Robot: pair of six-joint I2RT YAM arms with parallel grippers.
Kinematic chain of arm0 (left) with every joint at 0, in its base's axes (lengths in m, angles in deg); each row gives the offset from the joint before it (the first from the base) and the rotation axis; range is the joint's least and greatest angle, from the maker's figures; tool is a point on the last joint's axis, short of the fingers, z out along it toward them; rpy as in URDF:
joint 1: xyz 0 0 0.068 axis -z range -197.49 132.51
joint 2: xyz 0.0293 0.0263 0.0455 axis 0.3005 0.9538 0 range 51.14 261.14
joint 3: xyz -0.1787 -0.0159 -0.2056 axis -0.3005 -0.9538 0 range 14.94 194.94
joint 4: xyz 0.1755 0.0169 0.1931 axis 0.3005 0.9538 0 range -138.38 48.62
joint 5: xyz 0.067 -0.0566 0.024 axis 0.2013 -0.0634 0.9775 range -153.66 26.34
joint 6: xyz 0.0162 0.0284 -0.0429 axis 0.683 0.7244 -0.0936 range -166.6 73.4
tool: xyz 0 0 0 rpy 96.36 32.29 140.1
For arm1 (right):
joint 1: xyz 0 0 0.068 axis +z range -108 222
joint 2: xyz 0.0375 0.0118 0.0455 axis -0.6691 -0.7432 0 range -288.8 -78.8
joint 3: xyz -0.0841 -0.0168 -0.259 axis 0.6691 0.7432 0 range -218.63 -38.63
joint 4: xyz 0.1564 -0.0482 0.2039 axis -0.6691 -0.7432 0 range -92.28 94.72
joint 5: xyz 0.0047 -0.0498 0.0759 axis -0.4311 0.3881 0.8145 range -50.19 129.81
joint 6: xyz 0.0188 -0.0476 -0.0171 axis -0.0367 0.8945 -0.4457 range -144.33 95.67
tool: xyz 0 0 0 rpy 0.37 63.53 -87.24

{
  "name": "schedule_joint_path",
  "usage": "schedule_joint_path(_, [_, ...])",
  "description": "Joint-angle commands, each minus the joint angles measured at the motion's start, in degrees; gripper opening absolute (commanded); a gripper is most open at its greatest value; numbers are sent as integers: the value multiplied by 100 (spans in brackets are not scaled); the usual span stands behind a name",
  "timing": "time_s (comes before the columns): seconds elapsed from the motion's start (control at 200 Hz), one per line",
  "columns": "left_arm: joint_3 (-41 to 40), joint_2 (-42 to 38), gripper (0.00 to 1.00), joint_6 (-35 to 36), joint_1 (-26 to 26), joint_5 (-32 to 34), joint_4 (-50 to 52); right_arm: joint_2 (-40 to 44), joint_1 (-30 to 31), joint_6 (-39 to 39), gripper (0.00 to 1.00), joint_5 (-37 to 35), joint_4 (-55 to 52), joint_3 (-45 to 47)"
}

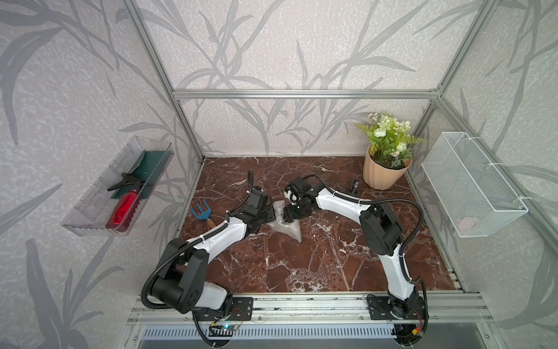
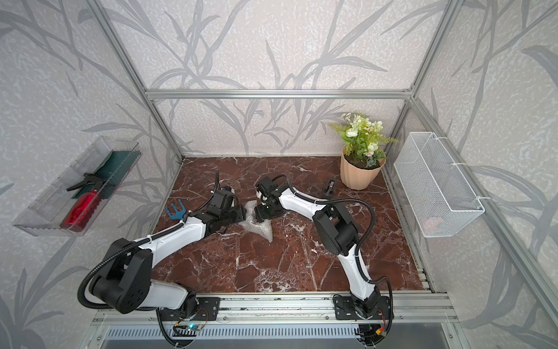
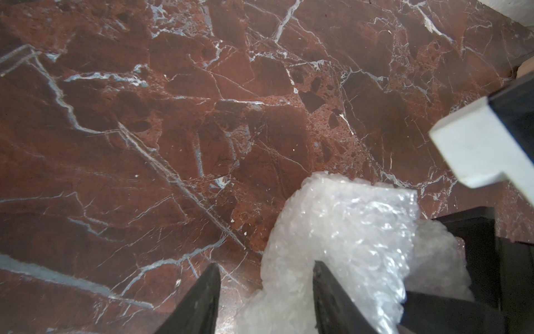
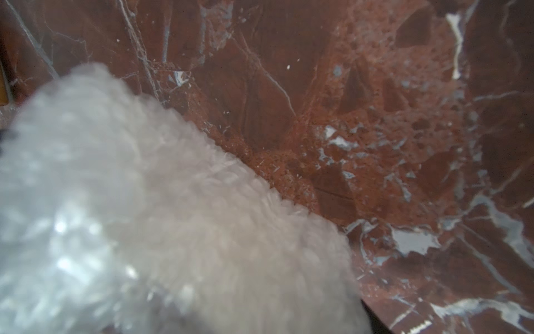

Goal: Wrap mugs in bubble wrap
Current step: Wrap the mug in bubble wrap.

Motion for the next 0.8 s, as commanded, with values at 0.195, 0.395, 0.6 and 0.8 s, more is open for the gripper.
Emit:
schedule_joint_path(0.195, [399,610,61,44,56,-693,-225,-422,99,257,66,-72,-506,-23])
schedule_joint_path(0.395, [246,649,62,-63,190,-720,-298,-425,99,300,66,-29,-508,-18])
schedule_joint_path(0.6, [-101,-240,70,-198,153,-326,-477,-388,90,342,66,47,-474,34])
schedule_joint_path(0.8, [-196,-449,73,-229,-291,-890,-667,-410,90,467,66,174,-435,33])
